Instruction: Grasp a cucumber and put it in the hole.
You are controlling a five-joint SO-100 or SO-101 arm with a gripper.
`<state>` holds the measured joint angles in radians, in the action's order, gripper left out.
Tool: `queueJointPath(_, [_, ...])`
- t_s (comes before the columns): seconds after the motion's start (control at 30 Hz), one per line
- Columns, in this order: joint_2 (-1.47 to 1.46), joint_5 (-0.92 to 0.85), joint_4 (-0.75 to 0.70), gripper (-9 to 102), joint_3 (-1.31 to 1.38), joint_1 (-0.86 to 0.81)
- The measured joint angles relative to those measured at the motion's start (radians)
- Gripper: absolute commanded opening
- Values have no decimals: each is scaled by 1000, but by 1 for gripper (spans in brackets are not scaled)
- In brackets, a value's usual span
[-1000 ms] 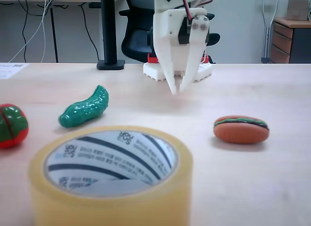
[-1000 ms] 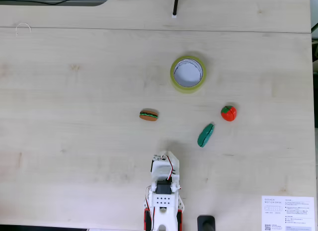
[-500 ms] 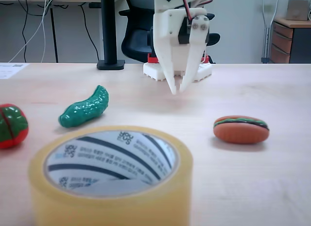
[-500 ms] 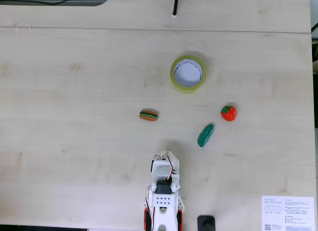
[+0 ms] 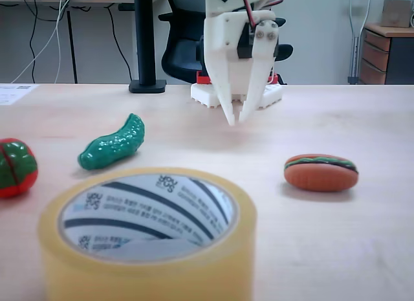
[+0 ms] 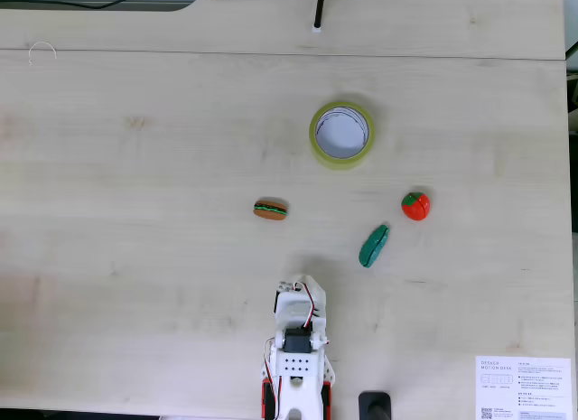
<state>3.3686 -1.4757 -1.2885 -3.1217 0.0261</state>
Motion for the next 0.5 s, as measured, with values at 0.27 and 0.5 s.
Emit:
queueJointPath(0.27, [0,0,0,0,0,0])
queueJointPath(0.5, [0,0,0,3,0,-5])
